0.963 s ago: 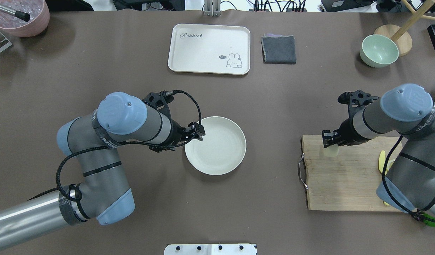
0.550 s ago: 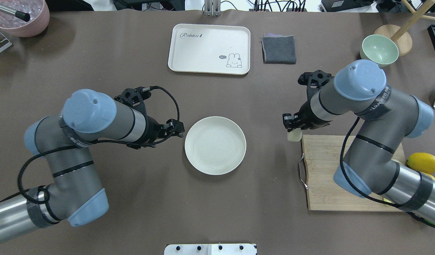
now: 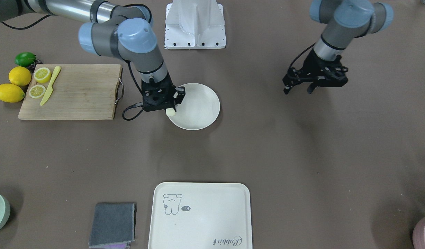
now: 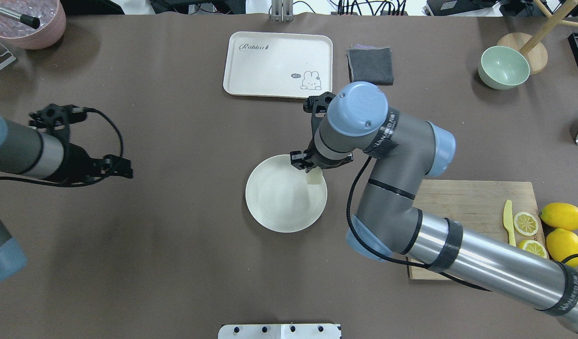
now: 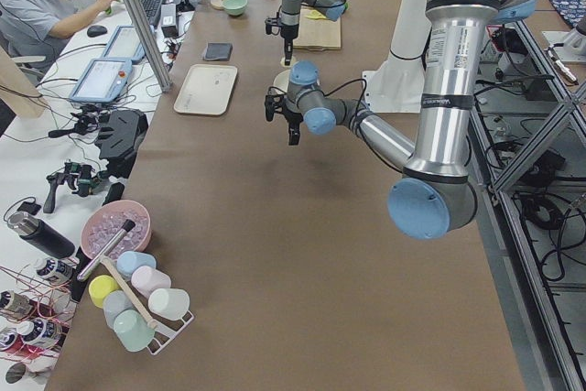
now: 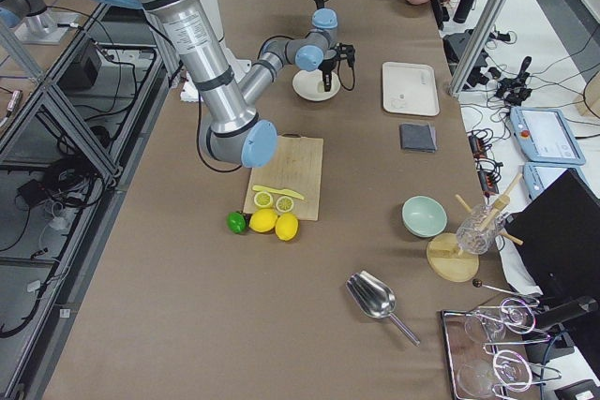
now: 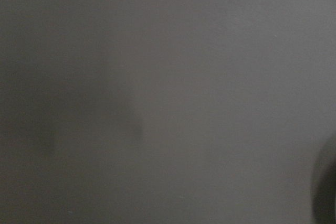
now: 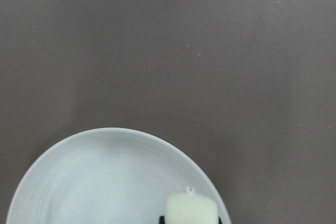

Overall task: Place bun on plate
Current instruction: 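Carry the bun over the plate with right gripper while left gripper withdraws, then lower the bun onto the white plate and open the right gripper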

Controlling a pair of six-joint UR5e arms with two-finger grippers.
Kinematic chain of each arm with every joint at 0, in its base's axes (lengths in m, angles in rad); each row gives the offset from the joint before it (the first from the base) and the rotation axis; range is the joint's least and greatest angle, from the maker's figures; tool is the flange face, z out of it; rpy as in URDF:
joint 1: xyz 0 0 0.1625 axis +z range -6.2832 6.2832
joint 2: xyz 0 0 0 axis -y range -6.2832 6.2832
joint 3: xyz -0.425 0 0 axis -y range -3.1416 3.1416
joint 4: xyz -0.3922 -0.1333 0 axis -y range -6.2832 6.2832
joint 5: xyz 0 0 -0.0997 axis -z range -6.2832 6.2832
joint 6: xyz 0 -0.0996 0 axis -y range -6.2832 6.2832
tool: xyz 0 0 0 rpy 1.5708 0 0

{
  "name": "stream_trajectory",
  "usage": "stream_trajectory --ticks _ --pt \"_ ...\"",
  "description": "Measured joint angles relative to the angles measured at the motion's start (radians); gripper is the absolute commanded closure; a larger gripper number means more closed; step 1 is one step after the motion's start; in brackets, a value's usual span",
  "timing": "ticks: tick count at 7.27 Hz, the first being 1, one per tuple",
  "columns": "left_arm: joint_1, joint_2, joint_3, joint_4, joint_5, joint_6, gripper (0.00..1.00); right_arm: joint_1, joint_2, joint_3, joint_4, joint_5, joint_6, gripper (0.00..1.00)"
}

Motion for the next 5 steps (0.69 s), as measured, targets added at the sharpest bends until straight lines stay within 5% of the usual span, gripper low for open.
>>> stream_trajectory --ticks 2,5 --pt "-0.149 0.105 0.007 -0.026 -0.099 0.194 0.02 -0.043 0.060 -0.077 0.005 -0.011 0.012 0.58" --pt "-0.197 0.115 0.014 -0.027 -0.134 0.244 0.02 -0.084 0.069 -0.101 0.006 -0.037 0.027 0.57"
